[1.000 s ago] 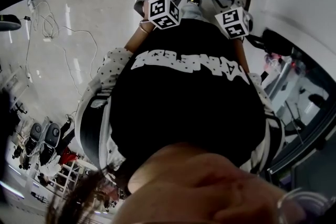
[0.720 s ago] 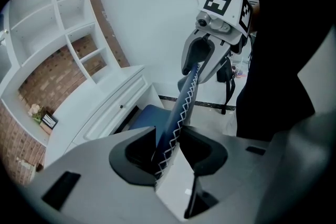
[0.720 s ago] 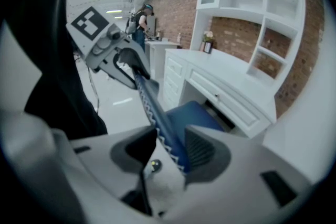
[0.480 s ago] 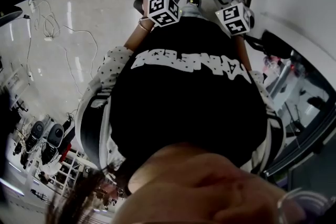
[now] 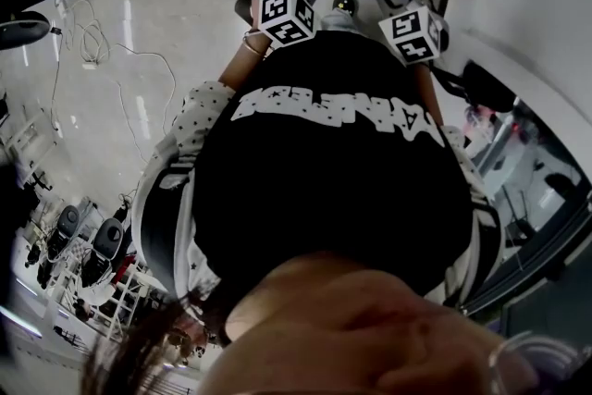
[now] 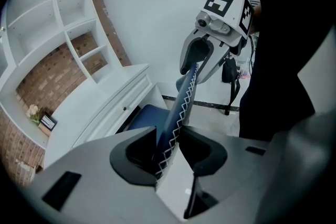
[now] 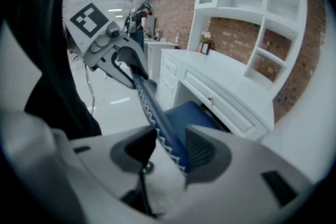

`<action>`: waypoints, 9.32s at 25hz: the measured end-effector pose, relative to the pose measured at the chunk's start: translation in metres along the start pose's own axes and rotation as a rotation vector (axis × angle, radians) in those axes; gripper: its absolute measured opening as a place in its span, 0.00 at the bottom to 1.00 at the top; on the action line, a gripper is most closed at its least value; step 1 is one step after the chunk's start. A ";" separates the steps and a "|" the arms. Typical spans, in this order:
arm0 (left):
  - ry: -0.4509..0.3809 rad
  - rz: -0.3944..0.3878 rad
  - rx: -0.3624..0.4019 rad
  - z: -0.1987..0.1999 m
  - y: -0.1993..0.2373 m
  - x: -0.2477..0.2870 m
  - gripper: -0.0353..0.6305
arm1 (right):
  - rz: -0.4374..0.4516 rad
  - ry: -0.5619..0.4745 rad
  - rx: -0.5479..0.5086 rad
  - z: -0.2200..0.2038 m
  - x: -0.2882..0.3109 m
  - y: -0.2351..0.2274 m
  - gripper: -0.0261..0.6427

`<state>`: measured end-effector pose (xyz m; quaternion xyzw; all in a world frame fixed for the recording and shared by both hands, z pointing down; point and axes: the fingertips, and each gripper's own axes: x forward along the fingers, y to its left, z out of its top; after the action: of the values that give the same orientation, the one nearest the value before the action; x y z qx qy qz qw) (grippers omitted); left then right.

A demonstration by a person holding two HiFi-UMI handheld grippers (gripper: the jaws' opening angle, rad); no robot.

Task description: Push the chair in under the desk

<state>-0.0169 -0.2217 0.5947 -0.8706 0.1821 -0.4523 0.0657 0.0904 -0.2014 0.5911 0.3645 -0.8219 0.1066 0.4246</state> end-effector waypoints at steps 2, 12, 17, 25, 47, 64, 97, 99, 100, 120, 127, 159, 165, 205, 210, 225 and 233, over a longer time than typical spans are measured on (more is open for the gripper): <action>0.001 -0.003 0.001 0.003 0.004 0.003 0.30 | -0.002 -0.003 -0.001 0.001 0.002 -0.006 0.32; 0.028 0.016 -0.012 -0.005 0.029 0.007 0.30 | 0.013 -0.011 -0.020 0.019 0.016 -0.014 0.32; 0.035 0.016 -0.017 -0.002 0.038 0.012 0.30 | 0.016 -0.011 -0.023 0.023 0.020 -0.024 0.32; 0.052 0.038 -0.028 -0.002 0.053 0.018 0.30 | 0.025 -0.017 -0.046 0.030 0.030 -0.036 0.32; 0.089 0.082 -0.044 0.005 0.083 0.036 0.31 | 0.034 -0.034 -0.082 0.042 0.042 -0.066 0.31; 0.061 0.041 -0.036 0.008 0.095 0.046 0.32 | 0.020 -0.014 -0.049 0.045 0.051 -0.079 0.32; 0.044 -0.033 -0.012 0.011 0.135 0.069 0.32 | -0.028 0.027 -0.012 0.062 0.079 -0.113 0.33; 0.046 -0.036 -0.015 0.002 0.148 0.073 0.32 | -0.028 0.027 -0.010 0.072 0.092 -0.116 0.33; 0.047 -0.037 -0.017 -0.003 0.157 0.076 0.32 | -0.027 0.026 -0.010 0.078 0.100 -0.118 0.33; 0.050 -0.049 -0.005 -0.003 0.173 0.078 0.32 | -0.024 0.042 -0.015 0.083 0.106 -0.125 0.33; 0.050 -0.041 -0.002 0.000 0.177 0.078 0.33 | -0.030 0.038 -0.012 0.088 0.105 -0.128 0.33; 0.041 -0.040 0.003 0.014 0.200 0.089 0.34 | -0.037 0.043 -0.004 0.098 0.106 -0.155 0.33; 0.050 -0.063 0.000 0.012 0.200 0.093 0.34 | -0.025 0.053 -0.012 0.095 0.111 -0.155 0.33; -0.501 0.188 -0.420 0.083 0.251 -0.011 0.29 | 0.030 -0.534 0.348 0.165 0.034 -0.173 0.16; -0.567 0.216 -0.352 0.108 0.253 -0.029 0.11 | 0.031 -0.670 0.423 0.182 0.011 -0.190 0.11; -0.532 0.230 -0.285 0.120 0.250 -0.038 0.11 | 0.001 -0.718 0.414 0.196 -0.017 -0.202 0.08; -0.528 0.260 -0.300 0.118 0.256 -0.043 0.11 | 0.018 -0.725 0.389 0.204 -0.019 -0.204 0.08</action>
<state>-0.0093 -0.4480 0.4222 -0.9272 0.3329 -0.1668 0.0391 0.1114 -0.4359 0.4231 0.4446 -0.8860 0.1284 0.0298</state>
